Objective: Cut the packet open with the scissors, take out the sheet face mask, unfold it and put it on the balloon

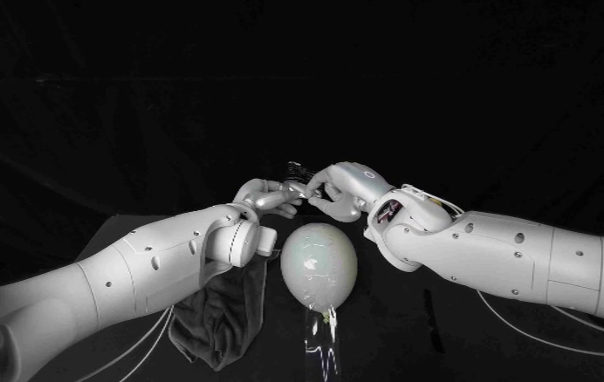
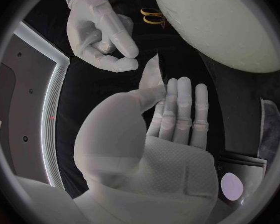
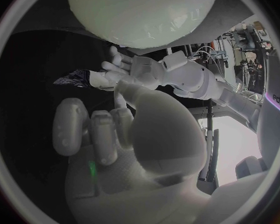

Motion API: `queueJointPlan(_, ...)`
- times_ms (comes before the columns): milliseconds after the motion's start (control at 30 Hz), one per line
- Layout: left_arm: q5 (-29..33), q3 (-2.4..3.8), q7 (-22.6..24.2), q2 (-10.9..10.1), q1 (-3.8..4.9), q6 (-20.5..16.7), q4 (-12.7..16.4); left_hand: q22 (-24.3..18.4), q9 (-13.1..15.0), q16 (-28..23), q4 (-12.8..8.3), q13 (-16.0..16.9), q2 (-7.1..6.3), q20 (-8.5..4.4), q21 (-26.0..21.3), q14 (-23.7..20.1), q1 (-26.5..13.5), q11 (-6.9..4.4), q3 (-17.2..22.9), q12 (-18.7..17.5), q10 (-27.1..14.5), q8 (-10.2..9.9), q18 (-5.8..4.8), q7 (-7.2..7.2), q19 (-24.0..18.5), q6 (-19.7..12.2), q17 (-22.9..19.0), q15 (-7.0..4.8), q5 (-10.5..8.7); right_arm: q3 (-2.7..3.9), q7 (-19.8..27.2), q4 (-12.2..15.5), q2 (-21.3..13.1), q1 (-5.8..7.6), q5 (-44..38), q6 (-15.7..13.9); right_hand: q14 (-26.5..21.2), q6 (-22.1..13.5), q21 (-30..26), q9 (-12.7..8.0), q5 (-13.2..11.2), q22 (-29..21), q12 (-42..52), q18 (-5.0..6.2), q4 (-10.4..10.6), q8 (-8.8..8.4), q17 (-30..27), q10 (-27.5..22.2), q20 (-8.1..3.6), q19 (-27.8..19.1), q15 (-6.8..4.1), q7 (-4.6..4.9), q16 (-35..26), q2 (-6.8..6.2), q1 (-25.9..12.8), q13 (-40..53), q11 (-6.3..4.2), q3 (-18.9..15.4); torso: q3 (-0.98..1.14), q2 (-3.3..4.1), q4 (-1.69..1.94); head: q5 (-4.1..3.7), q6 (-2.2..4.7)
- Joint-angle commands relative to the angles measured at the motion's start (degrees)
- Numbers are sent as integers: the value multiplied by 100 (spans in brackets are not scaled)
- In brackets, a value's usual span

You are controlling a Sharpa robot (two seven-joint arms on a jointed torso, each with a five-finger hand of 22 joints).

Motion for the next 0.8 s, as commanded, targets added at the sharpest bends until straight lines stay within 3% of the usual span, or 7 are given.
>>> queueJointPlan(33,-40,7,24,-3,11,81,38,8,255,32,4,3,19,3,36,-25,-60,-24,34,-3,50,129,96,50,-54,60,3,-29,39,2,-576,-63,72,-9,-454,112,607,-54,42,-21,25,556,32,-115,14,-41,1492,314,7,48,-16,9,20,6,-76,1076,38,26,-9,4,-1,8,-22)
queueJointPlan(233,-65,7,32,-15,11,107,79,10,256,33,1,3,17,3,38,-26,-63,-23,36,-3,50,129,96,51,-57,60,3,-29,39,3,-891,-158,195,-17,-524,236,607,-97,37,-66,30,563,30,-114,48,-114,1492,312,20,43,2,33,20,27,-145,1077,59,62,-9,-10,0,5,-49)
queueJointPlan(367,-99,7,40,-26,11,103,114,21,261,36,-8,4,20,6,54,-31,-81,-21,56,-5,46,127,94,53,-71,55,1,-27,39,3,-1038,-227,247,-18,-518,213,607,-283,-18,-173,34,545,-12,-103,144,-303,1492,283,57,3,59,121,20,35,-282,1052,131,107,-7,-10,0,6,-48)
queueJointPlan(633,-305,7,82,-51,11,89,198,42,273,42,-29,3,42,9,84,-47,-97,-17,99,-12,34,124,93,54,-97,43,0,-23,40,4,-1013,-301,336,-19,-358,-22,607,-368,23,-266,41,585,31,-113,200,-451,1492,301,109,24,116,192,20,12,-359,1083,196,163,-6,-1,-9,13,-41)
queueJointPlan(800,-403,7,128,-52,11,111,243,84,301,54,-83,6,51,11,142,-71,-109,-15,175,-12,29,128,92,54,-141,38,-2,-21,40,4,-1004,-314,395,-20,-316,2,607,-390,12,-299,38,584,22,-110,229,-499,1492,295,126,17,133,213,20,9,-391,1078,215,179,-4,-8,-11,3,-44)
